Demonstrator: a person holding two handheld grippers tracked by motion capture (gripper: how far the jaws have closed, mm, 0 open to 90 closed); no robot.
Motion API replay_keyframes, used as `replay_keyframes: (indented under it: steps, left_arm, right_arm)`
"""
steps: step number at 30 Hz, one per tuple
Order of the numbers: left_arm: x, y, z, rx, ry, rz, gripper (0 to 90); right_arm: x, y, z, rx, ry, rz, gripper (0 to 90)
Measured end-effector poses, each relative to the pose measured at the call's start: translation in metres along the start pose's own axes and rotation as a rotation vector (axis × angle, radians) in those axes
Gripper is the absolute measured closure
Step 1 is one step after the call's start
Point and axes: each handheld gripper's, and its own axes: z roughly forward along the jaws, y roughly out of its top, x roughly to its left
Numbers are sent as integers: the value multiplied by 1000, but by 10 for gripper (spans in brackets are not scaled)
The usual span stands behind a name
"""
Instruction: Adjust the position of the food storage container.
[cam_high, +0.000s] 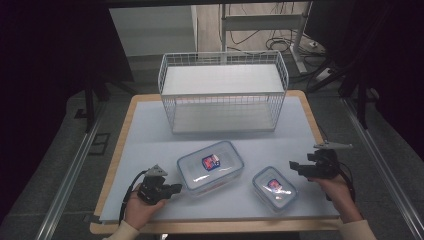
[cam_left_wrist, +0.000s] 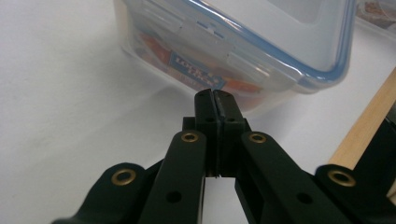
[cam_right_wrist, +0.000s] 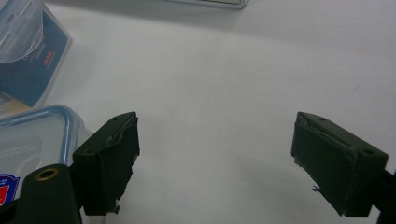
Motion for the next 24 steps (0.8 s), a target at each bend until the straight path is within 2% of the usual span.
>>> replay_keyframes:
  steps: [5, 8, 19, 24]
  left_arm:
    - [0, 5, 5, 1, -2, 3, 900]
    - [0, 7, 7, 11, 22, 11, 900]
    - [4, 22, 18, 15, 17, 4, 900]
    - [3, 34, 29, 16, 11, 3, 900]
  right_arm:
    - [-2, -1, 0, 2, -3, 6, 148]
    - [-2, -1, 0, 2, -4, 7, 148]
    - [-2, -1, 2, 11, -5, 3, 148]
    - [-3, -2, 2, 10, -7, 6, 148]
